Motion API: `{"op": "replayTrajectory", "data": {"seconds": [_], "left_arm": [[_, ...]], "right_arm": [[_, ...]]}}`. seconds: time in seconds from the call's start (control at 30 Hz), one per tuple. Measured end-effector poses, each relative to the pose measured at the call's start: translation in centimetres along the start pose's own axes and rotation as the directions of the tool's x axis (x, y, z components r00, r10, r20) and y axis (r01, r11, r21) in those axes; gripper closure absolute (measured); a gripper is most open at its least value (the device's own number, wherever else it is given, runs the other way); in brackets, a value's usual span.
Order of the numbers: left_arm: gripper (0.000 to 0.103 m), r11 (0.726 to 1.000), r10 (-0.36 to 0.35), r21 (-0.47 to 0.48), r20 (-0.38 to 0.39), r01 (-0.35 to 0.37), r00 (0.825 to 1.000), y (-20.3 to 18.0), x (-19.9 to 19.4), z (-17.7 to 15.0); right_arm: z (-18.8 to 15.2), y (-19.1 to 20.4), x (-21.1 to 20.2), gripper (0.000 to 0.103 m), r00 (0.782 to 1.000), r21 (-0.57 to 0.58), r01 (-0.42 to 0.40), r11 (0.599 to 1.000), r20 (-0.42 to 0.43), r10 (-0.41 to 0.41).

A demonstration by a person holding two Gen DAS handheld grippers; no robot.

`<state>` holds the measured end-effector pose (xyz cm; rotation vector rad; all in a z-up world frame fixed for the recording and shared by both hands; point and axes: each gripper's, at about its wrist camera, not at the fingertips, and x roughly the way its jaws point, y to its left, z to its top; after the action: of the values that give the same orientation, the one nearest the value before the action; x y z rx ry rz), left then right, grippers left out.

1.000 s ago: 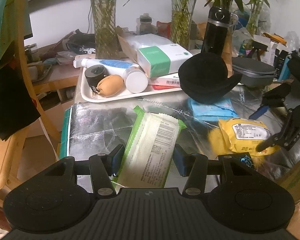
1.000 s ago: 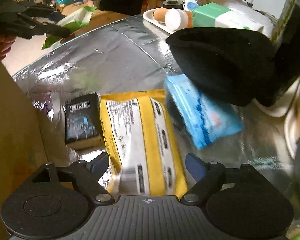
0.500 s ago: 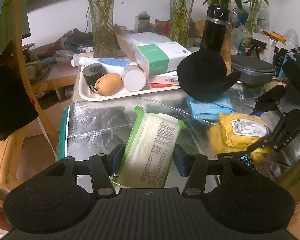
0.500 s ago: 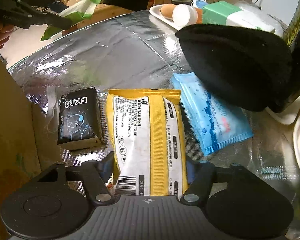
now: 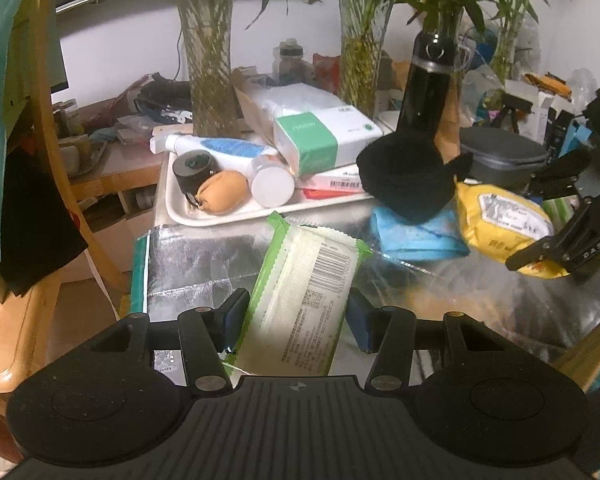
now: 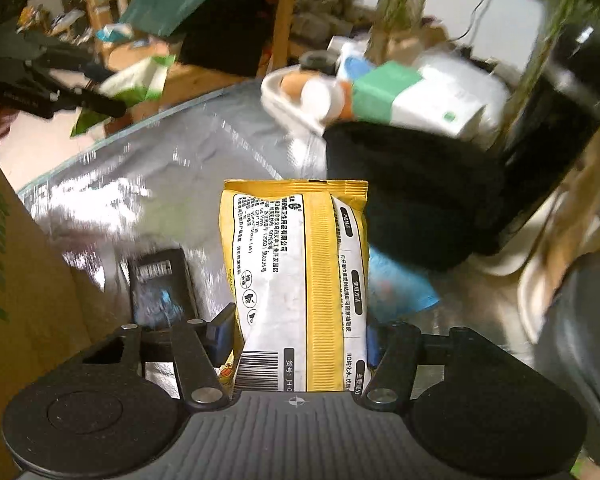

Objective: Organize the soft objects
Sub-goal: 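Grasp the yellow snack bag with the right gripper while the left holds the green pack, then drop the green pack into the box with the left gripper while the right holds the yellow bag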

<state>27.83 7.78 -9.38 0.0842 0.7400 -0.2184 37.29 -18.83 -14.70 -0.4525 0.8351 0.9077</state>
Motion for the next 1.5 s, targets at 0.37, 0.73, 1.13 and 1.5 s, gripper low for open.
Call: {"op": "replayTrajectory", "data": {"seconds": [0.37, 0.73, 1.13, 1.5], "left_arm": [[0.052, 1.000, -0.007, -0.023, 0.028, 0.008, 1.000, -1.6, -5.4, 2.2], [0.052, 1.000, -0.005, -0.008, 0.051, 0.005, 0.999, -4.9, -11.0, 2.9], [0.052, 0.993, -0.087, 0.085, 0.055, 0.082, 0.995, -9.9, -15.8, 1.9], [0.052, 0.910, -0.271, 0.314, -0.039, 0.269, 0.962, -14.2, -15.5, -1.1]], "right_arm": [[0.4, 1.9, -6.6, 0.042, 0.996, 0.149, 0.052, 0.987, 0.069, -0.063], [-0.8, 6.3, -12.6, 0.041, 0.986, 0.182, 0.107, 0.978, 0.104, -0.127], [-2.9, 10.9, -18.0, 0.041, 0.979, 0.270, 0.084, 0.959, 0.158, -0.130], [-4.9, 13.5, -20.6, 0.041, 0.972, 0.287, 0.122, 0.950, 0.162, -0.173]]}}
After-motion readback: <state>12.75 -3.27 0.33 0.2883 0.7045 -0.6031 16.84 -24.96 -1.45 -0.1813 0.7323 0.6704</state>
